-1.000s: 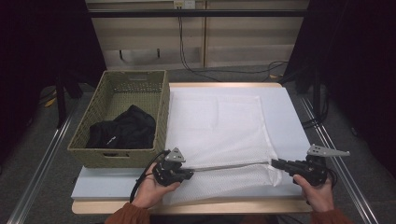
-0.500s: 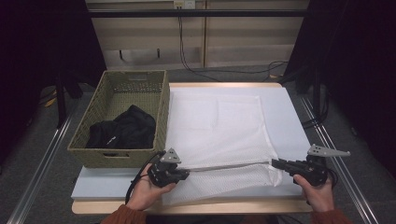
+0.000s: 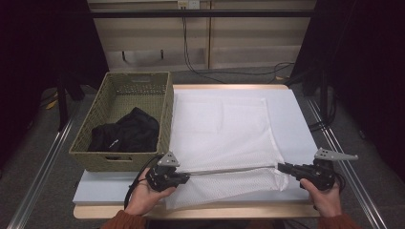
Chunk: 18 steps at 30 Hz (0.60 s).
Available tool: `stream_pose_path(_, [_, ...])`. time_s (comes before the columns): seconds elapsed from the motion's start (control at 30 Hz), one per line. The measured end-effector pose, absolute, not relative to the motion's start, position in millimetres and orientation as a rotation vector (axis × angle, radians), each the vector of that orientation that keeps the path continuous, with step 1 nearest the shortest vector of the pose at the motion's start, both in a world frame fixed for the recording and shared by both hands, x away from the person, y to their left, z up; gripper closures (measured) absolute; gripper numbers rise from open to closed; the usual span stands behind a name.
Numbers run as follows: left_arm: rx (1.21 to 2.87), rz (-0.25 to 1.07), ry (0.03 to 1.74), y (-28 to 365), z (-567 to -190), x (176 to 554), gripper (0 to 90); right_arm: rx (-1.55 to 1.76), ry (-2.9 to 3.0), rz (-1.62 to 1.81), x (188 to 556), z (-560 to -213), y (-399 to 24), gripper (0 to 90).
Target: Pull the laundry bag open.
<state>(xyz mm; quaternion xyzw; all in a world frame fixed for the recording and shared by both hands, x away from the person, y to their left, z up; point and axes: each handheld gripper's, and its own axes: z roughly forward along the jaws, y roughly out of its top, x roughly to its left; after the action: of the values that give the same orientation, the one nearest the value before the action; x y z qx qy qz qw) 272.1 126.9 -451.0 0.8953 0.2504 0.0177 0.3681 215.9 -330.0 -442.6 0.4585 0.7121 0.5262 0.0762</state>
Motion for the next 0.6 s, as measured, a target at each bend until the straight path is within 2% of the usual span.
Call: stream_pose_path(0.6, [2.285, 0.047, 0.656, 134.9, -450.2, 272.1, 86.8, 1.377, 2.139, 1.557, 217.1, -443.2, -328.7, 87.0])
